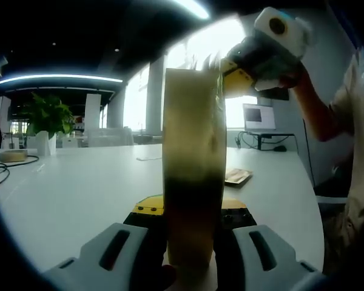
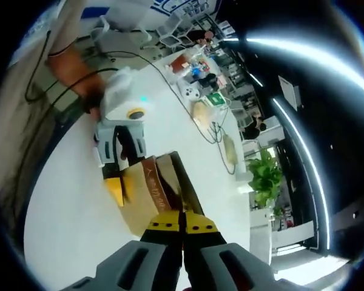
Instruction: Extract single mask from mask box in order stack masks on table
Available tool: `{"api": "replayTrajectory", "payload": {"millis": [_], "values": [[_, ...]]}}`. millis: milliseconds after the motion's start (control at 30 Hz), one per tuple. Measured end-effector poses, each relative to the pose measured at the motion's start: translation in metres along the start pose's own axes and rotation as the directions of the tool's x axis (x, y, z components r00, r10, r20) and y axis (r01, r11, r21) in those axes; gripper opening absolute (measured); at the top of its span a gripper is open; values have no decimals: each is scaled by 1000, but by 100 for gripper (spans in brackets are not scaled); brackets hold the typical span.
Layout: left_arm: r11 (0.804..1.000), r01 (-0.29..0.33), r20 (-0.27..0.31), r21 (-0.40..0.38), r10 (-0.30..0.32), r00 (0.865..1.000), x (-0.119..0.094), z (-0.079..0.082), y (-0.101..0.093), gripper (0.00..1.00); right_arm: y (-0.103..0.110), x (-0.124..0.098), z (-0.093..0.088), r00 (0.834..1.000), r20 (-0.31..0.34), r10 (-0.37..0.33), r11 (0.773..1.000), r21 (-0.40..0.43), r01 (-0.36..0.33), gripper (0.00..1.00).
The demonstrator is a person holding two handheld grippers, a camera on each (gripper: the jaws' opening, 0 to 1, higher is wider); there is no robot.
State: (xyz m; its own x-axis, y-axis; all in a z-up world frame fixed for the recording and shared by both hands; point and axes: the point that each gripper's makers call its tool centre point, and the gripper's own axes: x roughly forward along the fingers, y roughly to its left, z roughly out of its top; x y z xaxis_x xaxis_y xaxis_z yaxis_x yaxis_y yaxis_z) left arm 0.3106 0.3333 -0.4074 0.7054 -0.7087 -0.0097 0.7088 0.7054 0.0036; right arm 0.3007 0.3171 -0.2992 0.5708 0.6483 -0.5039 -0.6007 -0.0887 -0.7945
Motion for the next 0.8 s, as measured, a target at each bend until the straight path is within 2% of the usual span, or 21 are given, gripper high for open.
{"api": "replayTrajectory", "payload": {"millis": [800], "values": [[1000, 0, 0, 0, 0, 1000, 0, 0, -1, 19, -25, -20, 9, 995, 25, -94, 995, -18, 95, 0]]}}
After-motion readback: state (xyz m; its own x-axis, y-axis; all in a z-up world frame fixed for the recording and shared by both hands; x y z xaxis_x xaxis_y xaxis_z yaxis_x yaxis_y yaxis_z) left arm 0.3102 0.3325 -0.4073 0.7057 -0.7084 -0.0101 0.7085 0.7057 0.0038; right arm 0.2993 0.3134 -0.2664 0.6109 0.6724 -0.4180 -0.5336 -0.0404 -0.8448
